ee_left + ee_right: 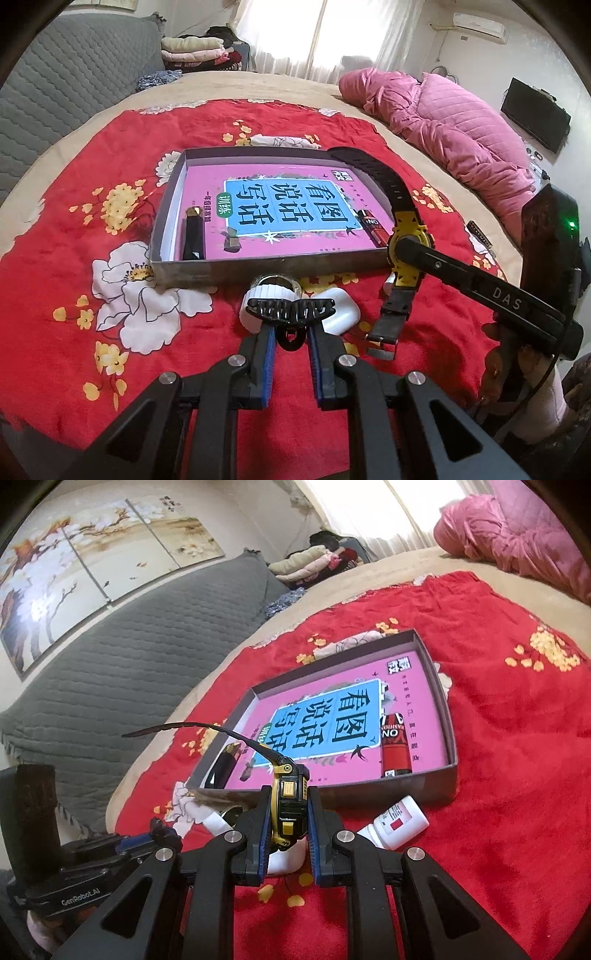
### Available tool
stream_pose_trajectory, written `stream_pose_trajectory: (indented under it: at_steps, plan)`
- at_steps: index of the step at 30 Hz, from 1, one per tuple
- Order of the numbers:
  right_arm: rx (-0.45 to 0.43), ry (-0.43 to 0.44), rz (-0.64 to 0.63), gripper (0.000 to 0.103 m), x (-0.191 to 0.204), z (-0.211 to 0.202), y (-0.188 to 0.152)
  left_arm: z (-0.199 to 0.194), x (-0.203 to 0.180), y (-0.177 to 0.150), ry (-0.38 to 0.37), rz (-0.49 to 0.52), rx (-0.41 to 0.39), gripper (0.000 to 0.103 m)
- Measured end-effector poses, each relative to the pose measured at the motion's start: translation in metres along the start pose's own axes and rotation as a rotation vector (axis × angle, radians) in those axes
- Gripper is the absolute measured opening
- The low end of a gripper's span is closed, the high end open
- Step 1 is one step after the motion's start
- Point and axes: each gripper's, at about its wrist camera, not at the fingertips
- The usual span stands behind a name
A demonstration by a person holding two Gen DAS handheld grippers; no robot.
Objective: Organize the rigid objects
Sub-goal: 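Lift and carry the held watch with both tools over the pink workbook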
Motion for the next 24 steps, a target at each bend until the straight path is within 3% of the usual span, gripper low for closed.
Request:
stream_pose_trajectory:
  at_steps: [14,24]
  plan:
    - [-0.052,-0.059,-0.123,0.017,0.018,-0.005,0.001,-0.003,0.001,0.005,0.021,-0.001,-0.01,0.016]
    - [-0.086,-0.06,-0.092,0.017,0.01,-0.008,0.01,-0.002,0.001,0.013,0.04,0.003,-0.019,0.016]
Point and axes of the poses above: each gripper's, at about its wrist camera, not at the fingertips, and z roughly the way its jaws point, x to its left, y to its top, and after that the axes turned 7 degrees about z, right-handed
